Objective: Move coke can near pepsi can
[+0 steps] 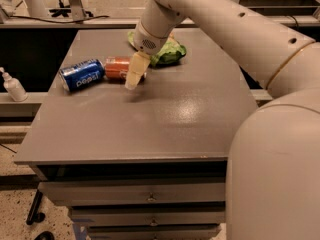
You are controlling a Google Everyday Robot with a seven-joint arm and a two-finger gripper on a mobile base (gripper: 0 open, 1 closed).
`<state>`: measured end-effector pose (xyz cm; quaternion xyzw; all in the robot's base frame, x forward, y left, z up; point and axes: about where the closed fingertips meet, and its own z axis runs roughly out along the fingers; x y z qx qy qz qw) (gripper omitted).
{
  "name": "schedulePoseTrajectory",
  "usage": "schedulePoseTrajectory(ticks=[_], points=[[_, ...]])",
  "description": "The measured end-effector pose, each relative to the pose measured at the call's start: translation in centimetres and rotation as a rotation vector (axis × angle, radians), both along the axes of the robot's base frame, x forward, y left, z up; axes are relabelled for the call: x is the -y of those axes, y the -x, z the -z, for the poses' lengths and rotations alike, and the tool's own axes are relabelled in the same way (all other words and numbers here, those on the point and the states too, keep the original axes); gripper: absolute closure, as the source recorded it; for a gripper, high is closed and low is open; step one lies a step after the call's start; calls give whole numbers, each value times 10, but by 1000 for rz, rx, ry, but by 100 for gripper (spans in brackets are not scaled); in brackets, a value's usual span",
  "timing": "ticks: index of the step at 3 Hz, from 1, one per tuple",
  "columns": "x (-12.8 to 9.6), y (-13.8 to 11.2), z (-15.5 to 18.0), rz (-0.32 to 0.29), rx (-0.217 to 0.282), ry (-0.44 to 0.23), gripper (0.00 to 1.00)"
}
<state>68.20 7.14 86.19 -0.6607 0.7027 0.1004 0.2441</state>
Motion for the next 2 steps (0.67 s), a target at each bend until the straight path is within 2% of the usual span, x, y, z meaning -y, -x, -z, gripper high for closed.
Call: schedulePoseTrajectory(ticks=[1,2], points=[[0,0,0,1,0,0,0],[14,5,-15,14,15,-64,0]])
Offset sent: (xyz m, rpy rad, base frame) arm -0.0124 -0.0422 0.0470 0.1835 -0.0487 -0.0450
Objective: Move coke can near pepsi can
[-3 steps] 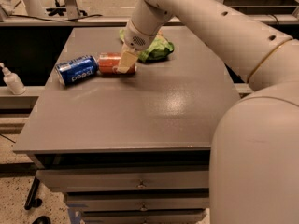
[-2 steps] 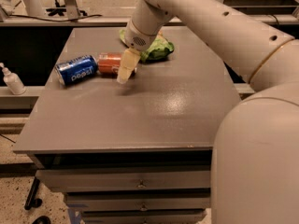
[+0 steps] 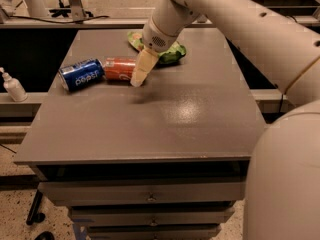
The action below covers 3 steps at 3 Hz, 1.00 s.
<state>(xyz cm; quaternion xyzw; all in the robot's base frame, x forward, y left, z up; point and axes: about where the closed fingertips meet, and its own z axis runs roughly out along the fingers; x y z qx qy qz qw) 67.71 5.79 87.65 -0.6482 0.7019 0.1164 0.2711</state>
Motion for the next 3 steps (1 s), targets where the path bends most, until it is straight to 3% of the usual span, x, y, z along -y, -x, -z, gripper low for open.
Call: schedulePoseTrajectory(ticks=[2,3], points=[[67,36,-64,21,94,-194,0],[107,58,-83,-27,123,-252,0]])
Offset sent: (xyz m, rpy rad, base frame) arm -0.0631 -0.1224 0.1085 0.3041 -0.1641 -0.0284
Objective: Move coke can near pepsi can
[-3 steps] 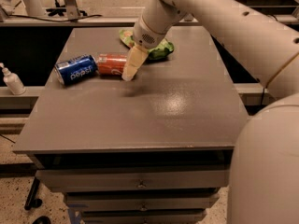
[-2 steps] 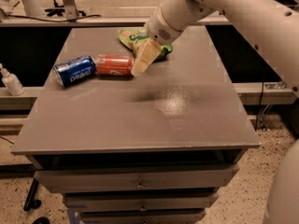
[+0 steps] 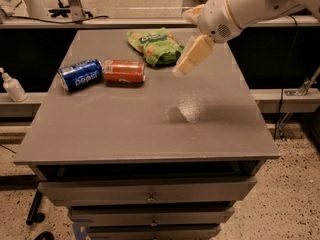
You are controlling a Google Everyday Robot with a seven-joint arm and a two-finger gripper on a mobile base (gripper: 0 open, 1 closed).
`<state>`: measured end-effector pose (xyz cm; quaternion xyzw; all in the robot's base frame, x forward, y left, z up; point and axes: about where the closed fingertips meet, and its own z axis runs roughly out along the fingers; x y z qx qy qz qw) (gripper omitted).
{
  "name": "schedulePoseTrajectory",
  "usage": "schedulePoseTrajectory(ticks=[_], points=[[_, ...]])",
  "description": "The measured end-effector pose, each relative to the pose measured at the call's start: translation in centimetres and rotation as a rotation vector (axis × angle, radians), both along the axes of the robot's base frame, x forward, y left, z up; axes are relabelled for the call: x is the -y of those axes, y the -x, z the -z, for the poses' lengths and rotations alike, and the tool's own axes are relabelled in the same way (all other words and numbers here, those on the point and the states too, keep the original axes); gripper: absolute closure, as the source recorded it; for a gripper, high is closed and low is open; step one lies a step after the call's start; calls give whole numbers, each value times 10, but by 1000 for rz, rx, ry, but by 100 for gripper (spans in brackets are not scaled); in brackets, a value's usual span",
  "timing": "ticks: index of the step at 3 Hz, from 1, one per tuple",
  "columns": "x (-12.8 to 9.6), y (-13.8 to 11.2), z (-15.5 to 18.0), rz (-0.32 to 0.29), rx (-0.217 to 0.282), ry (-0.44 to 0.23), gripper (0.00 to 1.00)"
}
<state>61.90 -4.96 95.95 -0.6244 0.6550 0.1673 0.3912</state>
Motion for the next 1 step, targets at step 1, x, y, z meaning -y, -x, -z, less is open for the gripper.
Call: schedulePoseTrajectory(ticks=[1], points=[[-1,0,0,0,-1,0,0]])
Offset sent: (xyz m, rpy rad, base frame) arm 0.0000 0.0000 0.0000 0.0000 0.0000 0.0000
